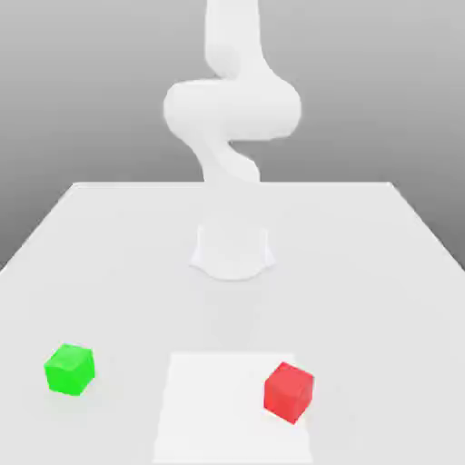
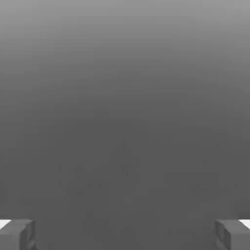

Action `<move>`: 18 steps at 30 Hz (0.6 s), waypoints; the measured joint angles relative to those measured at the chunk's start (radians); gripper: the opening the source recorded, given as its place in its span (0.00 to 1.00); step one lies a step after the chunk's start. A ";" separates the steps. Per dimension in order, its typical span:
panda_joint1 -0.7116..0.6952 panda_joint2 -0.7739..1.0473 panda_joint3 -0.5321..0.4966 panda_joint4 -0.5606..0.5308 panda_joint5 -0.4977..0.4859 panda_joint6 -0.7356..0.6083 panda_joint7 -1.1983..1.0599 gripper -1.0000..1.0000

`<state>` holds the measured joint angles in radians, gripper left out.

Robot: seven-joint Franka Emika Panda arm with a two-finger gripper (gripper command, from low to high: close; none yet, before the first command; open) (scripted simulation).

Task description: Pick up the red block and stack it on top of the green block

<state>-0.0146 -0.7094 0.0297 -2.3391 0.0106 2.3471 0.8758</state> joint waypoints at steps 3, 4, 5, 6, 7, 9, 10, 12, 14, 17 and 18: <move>-0.020 0.114 0.041 -0.049 0.012 0.059 0.097 0.50; -0.025 0.150 0.055 -0.065 0.014 0.078 0.129 0.50; -0.031 0.186 0.068 -0.081 0.016 0.097 0.161 0.50; -0.036 0.222 0.082 -0.096 0.017 0.116 0.193 0.50; -0.041 0.258 0.095 -0.112 0.018 0.135 0.226 0.50; -0.052 0.330 0.123 -0.143 0.017 0.172 0.293 0.50; -0.056 0.366 0.136 -0.159 0.016 0.192 0.327 0.50; -0.063 0.439 0.159 -0.190 0.009 0.229 0.399 0.50; -0.068 0.512 0.181 -0.221 0.000 0.267 0.472 0.50; -0.063 0.622 0.198 -0.268 -0.022 0.323 0.588 0.50; -0.058 0.659 0.203 -0.283 -0.030 0.341 0.626 0.50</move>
<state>-0.0728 -0.0506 0.2331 -2.6223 -0.0191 2.6885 1.5018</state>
